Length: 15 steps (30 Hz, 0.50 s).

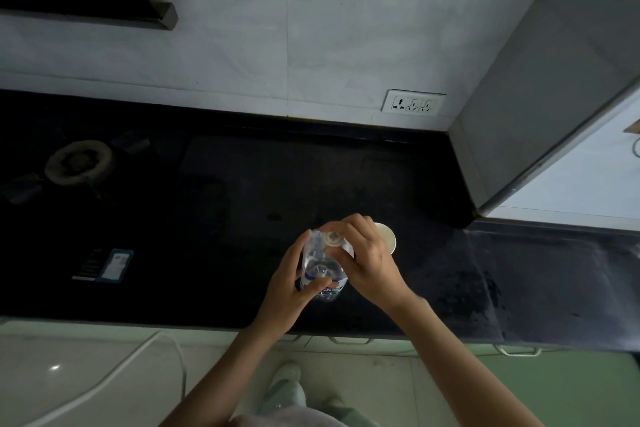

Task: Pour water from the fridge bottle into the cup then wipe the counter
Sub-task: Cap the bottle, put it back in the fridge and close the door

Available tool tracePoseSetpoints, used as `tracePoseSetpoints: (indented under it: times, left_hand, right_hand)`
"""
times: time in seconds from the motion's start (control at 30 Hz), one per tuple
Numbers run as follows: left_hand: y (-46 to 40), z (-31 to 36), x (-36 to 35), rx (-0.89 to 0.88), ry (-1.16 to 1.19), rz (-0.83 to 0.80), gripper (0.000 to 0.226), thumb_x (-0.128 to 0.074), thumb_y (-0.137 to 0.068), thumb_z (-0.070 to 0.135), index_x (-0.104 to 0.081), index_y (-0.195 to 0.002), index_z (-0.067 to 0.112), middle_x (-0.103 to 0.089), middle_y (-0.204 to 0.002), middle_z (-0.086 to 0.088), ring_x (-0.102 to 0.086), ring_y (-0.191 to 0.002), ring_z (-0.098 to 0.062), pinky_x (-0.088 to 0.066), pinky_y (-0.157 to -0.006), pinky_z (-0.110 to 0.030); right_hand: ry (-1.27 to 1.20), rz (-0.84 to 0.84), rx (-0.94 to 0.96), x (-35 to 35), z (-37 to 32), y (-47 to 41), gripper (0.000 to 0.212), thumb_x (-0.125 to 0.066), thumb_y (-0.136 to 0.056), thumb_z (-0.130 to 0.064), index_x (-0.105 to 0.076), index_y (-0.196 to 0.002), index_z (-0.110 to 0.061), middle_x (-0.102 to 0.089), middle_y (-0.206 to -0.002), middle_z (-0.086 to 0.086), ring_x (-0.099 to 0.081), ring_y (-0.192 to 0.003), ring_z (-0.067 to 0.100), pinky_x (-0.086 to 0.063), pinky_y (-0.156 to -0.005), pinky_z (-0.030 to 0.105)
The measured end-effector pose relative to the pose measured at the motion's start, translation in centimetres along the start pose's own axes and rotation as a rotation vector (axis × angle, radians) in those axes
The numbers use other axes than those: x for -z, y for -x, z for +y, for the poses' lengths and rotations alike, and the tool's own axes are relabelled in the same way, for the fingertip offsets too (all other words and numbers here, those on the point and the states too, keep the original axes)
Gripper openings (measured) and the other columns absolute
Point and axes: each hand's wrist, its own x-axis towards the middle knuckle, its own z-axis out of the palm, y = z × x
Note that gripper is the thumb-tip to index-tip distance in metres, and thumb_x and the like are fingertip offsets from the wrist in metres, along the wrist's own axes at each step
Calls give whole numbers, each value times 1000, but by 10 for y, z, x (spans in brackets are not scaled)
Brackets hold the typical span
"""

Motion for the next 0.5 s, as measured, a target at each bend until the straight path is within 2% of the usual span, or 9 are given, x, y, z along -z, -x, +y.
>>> tracePoseSetpoints:
  times: [0.13, 0.2, 0.3, 0.4, 0.5]
  left_hand:
    - [0, 0, 1, -8, 5, -19, 70, -67, -78, 59, -26, -135, 65, -43, -143, 25, -49, -128, -4, -48, -102, -30]
    - [0, 1, 1, -6, 13, -26, 71, -68, -76, 62, -26, -134, 66, -42, -142, 29, -48, -129, -2, -47, -101, -26]
    - [0, -4, 5, 12, 8, -61, 75, -69, -78, 55, -24, -137, 64, -36, -147, 26, -43, -133, -1, -44, -103, -22]
    - [-2, -11, 12, 11, -90, -113, 81, -67, -85, 47, -13, -144, 57, -24, -151, 31, -29, -139, 5, -33, -108, -16]
    - [-4, -13, 15, -12, -177, -150, 85, -66, -90, 32, -5, -146, 50, -11, -146, 46, -16, -138, 17, -20, -104, 0]
  right_hand:
    - [-104, 32, -115, -2, -5, 10, 33, -56, -92, -35, -60, -122, -21, -58, -116, -9, -55, -107, 10, -46, -88, 21]
    - [-181, 36, -215, -2, -3, 21, 42, -54, -93, -42, -52, -132, -24, -53, -126, -13, -51, -118, 8, -44, -95, 19]
    - [-226, -2, -308, -5, 8, 41, 55, -55, -92, -45, -40, -142, -27, -42, -138, -21, -42, -131, 8, -43, -103, 28]
    - [-225, -101, -310, -12, 21, 59, 69, -62, -91, -40, -29, -149, -22, -35, -148, -14, -37, -137, 9, -42, -108, 37]
    - [-224, -154, -318, -20, 25, 63, 79, -61, -91, -40, -16, -153, -23, -21, -155, -19, -35, -139, 10, -41, -109, 34]
